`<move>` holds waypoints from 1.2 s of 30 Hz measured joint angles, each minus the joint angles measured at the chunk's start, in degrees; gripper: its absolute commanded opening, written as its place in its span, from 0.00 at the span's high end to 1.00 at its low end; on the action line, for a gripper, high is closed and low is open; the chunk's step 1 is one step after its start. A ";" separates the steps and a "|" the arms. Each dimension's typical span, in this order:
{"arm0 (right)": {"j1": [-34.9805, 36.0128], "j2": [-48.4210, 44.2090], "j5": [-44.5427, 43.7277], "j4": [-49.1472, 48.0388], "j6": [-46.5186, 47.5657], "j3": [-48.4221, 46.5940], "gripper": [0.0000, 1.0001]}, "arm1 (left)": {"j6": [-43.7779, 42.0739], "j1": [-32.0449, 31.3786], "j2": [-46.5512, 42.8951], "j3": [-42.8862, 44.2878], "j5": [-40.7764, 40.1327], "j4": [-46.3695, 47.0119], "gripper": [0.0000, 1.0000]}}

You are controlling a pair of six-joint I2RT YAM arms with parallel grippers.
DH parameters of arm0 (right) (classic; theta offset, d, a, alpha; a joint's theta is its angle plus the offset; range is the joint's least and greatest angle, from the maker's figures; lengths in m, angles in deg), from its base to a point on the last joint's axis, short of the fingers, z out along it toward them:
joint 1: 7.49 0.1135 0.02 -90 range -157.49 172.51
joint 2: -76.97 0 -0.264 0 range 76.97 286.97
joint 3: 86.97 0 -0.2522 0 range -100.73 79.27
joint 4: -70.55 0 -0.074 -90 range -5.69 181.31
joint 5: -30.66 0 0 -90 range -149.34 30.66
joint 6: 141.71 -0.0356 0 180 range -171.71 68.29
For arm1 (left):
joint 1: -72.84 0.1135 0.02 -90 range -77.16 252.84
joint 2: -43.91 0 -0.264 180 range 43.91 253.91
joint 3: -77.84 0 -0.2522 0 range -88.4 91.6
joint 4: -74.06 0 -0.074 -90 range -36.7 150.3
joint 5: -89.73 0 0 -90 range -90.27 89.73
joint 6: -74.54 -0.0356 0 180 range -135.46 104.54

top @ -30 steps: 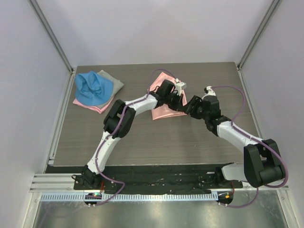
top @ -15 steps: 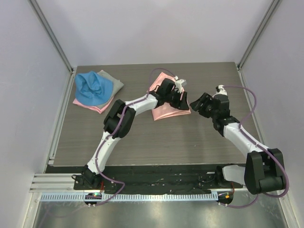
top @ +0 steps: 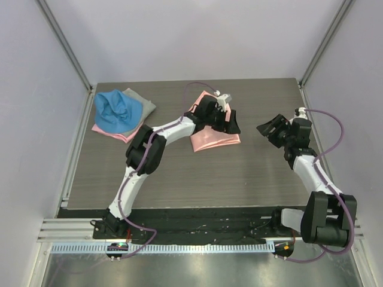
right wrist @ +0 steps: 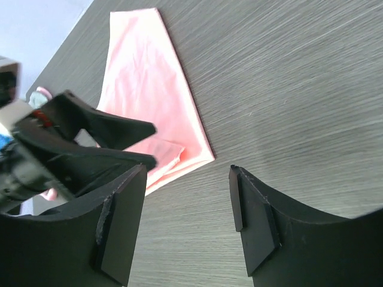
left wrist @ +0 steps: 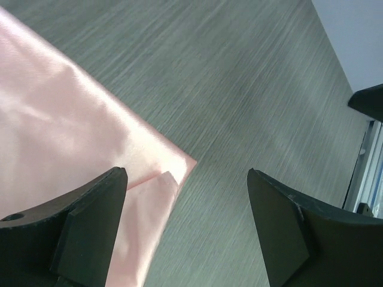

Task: Fold the napkin, place the utensils inside, and roll it up
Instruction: Fold the napkin

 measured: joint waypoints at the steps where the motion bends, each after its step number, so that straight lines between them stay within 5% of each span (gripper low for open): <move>1: -0.52 0.92 1.29 0.02 0.24 -0.39 0.34 | 0.04 0.26 -1.81 -1.60 -0.83 0.00 0.13; 11: -0.15 18.47 11.93 0.39 4.87 -6.75 0.38 | 5.35 8.02 -21.35 -19.06 -12.24 -0.92 0.11; 17: 5.79 23.12 12.92 0.13 4.61 -8.50 0.43 | 9.55 16.26 -31.15 -30.05 -18.27 -1.90 0.12; 24: 10.80 28.55 12.00 -0.26 4.39 -13.77 0.49 | 11.65 18.99 -32.35 -38.23 -20.13 -3.74 0.12; 36: 12.44 35.47 10.01 -0.04 4.44 -16.33 0.52 | 11.96 18.99 -34.14 -39.19 -20.13 -4.17 0.12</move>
